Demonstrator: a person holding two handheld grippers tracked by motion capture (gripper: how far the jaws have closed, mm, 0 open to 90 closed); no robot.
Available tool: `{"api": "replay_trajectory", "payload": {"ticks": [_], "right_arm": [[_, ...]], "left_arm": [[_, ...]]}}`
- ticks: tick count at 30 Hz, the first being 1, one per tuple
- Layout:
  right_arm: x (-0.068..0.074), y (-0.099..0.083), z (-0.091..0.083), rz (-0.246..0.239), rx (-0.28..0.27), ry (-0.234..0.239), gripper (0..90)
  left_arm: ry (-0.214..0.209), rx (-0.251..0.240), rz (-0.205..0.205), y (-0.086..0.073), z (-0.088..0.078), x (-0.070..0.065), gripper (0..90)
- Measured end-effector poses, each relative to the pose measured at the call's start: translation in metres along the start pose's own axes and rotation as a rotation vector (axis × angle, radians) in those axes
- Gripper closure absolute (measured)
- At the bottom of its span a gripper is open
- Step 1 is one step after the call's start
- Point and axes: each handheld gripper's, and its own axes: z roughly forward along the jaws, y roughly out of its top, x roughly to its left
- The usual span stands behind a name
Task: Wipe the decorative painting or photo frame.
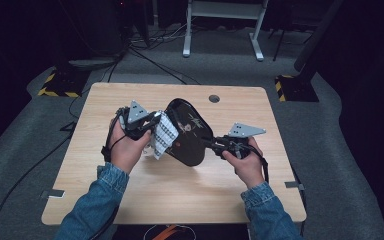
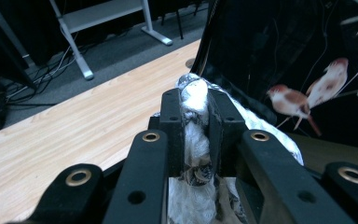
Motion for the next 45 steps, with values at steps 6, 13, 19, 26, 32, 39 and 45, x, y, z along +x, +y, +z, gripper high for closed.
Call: {"api": "replay_trajectory", "payload": {"ticks": [6,13,19,26,32,39,45], "right_arm": [[0.003,0.000,0.000,-0.006,0.004,-0.004,78.9],[0.005,0.001,0.000,-0.004,0.011,-0.008,78.9],[0.005,0.001,0.001,0.001,0.013,-0.008,78.7],[0.005,0.001,0.001,0.004,0.013,-0.007,78.7],[0.005,0.001,0.001,0.006,0.015,-0.008,78.6],[0.004,0.000,0.001,0.012,0.016,-0.005,78.6],[0.005,0.001,0.001,0.008,0.015,-0.005,78.6]], "left_arm": [[0.003,-0.017,0.020,0.008,0.001,-0.006,78.2],[0.004,-0.038,0.040,0.020,-0.001,-0.012,78.3],[-0.001,-0.061,0.069,0.033,-0.003,-0.022,78.3],[-0.013,-0.080,0.109,0.045,-0.004,-0.034,78.3],[-0.032,-0.088,0.140,0.051,-0.004,-0.046,78.2],[-0.056,-0.084,0.168,0.053,-0.002,-0.056,78.2],[-0.013,-0.085,0.162,0.051,-0.003,-0.046,78.2]]}}
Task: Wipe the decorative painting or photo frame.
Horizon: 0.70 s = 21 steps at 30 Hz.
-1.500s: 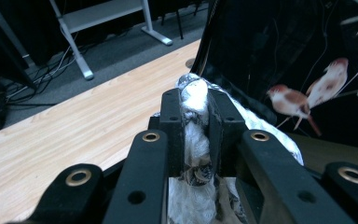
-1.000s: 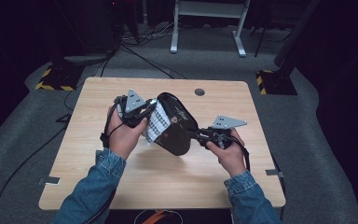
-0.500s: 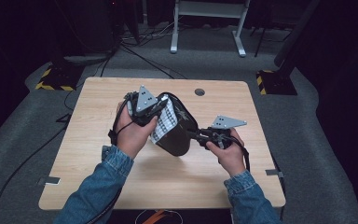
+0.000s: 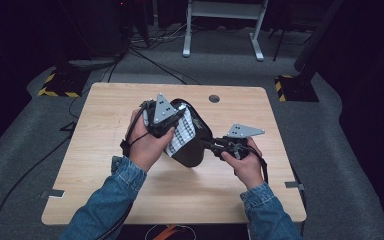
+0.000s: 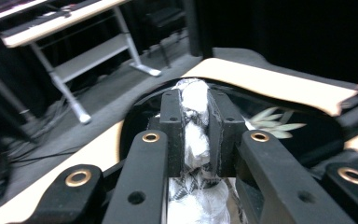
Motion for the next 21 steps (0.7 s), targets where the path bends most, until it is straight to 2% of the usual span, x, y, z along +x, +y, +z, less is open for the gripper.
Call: {"api": "replay_trajectory", "payload": {"ticks": [5,14,21], "right_arm": [[0.000,0.000,0.000,0.001,0.001,0.002,78.4],[0.000,0.000,0.000,0.004,-0.004,0.002,77.8],[0.000,0.000,0.001,0.005,0.004,0.002,77.8]], "left_arm": [[0.020,0.024,-0.025,-0.006,0.004,0.014,78.2],[0.038,0.048,-0.047,-0.014,0.009,0.025,78.2],[0.035,0.044,-0.035,-0.013,0.010,0.016,78.3]]}}
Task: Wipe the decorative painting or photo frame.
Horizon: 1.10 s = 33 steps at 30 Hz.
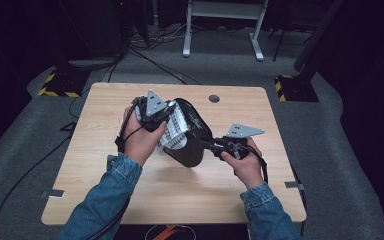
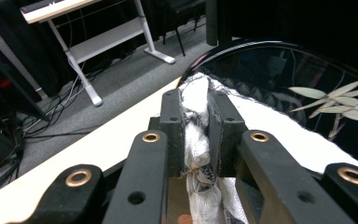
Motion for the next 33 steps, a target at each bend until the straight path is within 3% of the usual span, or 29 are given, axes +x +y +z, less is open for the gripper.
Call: {"api": "replay_trajectory", "payload": {"ticks": [2,6,14,18,33], "right_arm": [[0.000,0.000,0.000,-0.001,0.001,0.000,77.8],[0.000,0.000,0.000,0.001,0.003,-0.003,77.8],[0.000,0.000,0.000,0.000,0.006,-0.004,78.0],[0.000,0.000,0.000,0.002,0.003,-0.002,78.0],[0.001,0.000,0.000,0.004,0.000,0.007,77.3]], "left_arm": [[-0.002,-0.002,0.003,0.000,0.000,-0.002,78.3],[-0.027,-0.003,0.042,0.002,0.001,-0.018,78.3],[-0.054,-0.002,0.077,0.001,0.001,-0.032,78.3],[-0.055,-0.001,0.072,-0.001,0.001,-0.029,78.3],[0.028,0.047,0.024,-0.019,0.007,0.004,78.2]]}}
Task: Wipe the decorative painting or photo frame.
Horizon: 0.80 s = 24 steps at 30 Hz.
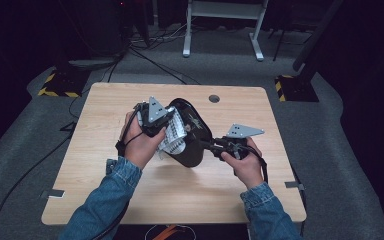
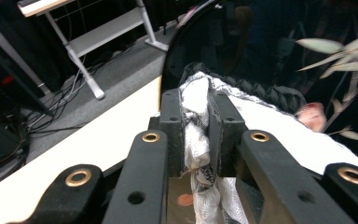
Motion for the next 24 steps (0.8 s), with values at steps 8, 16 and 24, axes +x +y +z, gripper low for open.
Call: {"api": "replay_trajectory", "payload": {"ticks": [8,16,24], "right_arm": [[0.000,0.000,0.000,-0.001,-0.001,0.000,77.2],[0.000,0.000,0.000,0.000,0.000,0.002,77.1],[0.000,-0.001,0.000,0.003,0.003,0.001,77.3]], "left_arm": [[0.015,0.004,-0.012,-0.004,0.001,0.007,78.2],[-0.041,0.003,-0.005,-0.007,0.002,-0.011,78.2],[-0.082,0.000,0.043,-0.008,0.002,-0.032,78.1]]}}
